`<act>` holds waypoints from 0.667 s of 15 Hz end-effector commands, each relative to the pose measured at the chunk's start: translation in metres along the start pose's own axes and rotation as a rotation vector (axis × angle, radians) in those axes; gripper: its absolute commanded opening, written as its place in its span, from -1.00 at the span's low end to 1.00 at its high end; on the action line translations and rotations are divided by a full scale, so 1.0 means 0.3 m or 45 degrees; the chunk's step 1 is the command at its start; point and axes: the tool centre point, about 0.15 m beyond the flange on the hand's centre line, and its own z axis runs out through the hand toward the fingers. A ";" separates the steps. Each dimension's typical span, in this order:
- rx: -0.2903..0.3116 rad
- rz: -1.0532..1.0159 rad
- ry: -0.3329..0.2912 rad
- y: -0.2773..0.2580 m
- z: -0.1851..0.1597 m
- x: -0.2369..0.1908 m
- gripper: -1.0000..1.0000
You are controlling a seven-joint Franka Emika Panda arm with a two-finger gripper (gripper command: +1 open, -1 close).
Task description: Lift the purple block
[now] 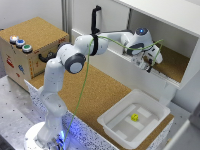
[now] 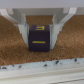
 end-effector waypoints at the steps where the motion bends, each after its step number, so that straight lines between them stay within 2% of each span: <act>1: 0.033 -0.045 -0.032 0.018 -0.092 -0.052 -1.00; 6: 0.036 -0.071 -0.019 0.088 -0.197 -0.217 -1.00; 10: 0.063 -0.078 -0.044 0.178 -0.244 -0.336 -1.00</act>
